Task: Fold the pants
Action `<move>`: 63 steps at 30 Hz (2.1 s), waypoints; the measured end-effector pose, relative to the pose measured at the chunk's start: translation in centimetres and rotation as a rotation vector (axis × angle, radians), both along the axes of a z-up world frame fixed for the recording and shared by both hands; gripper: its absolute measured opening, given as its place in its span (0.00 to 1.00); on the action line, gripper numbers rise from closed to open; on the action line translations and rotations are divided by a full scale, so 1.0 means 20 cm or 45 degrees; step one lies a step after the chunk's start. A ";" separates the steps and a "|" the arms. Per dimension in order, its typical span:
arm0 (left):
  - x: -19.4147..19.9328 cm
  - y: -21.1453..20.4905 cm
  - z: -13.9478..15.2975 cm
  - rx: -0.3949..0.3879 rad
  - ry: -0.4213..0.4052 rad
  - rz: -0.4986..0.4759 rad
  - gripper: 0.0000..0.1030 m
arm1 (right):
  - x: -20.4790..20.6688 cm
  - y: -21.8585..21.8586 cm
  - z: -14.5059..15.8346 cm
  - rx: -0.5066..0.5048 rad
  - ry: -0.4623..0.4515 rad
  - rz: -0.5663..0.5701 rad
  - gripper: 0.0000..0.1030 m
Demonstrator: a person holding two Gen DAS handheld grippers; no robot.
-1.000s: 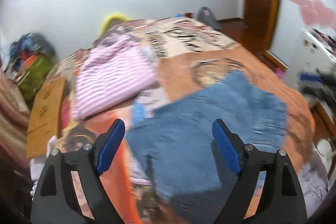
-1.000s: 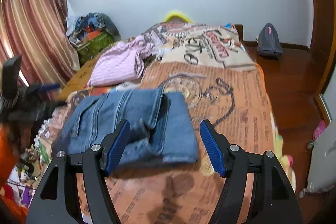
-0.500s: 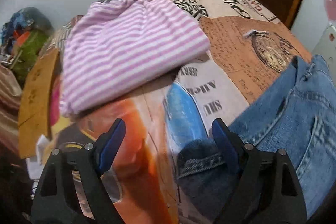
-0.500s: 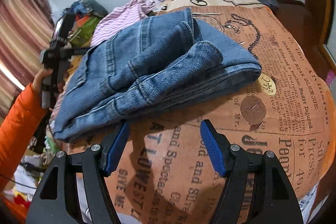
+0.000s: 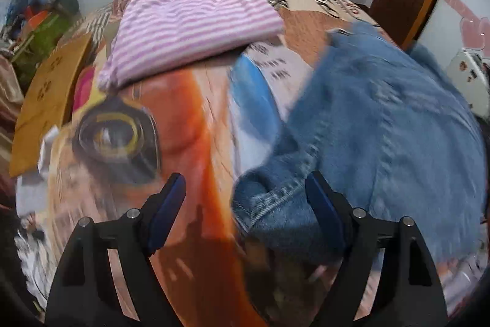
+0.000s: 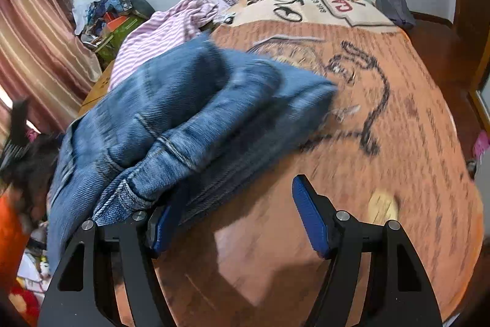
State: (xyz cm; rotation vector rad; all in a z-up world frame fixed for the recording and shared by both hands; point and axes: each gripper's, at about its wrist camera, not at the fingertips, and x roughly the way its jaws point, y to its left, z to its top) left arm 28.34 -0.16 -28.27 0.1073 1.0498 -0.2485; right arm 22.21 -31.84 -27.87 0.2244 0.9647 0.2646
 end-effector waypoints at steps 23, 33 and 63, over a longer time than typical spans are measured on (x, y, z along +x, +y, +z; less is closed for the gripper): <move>0.21 -0.20 0.33 -0.178 -0.136 -0.069 0.54 | 0.03 0.07 0.31 0.020 -0.251 0.055 0.47; 0.48 -0.49 0.08 -0.207 0.029 -0.235 0.58 | 0.24 0.20 0.11 -0.028 -0.142 0.089 0.24; 0.25 -0.20 0.32 -0.104 -0.144 -0.071 0.32 | 0.12 0.11 0.42 -0.168 -0.292 0.100 0.28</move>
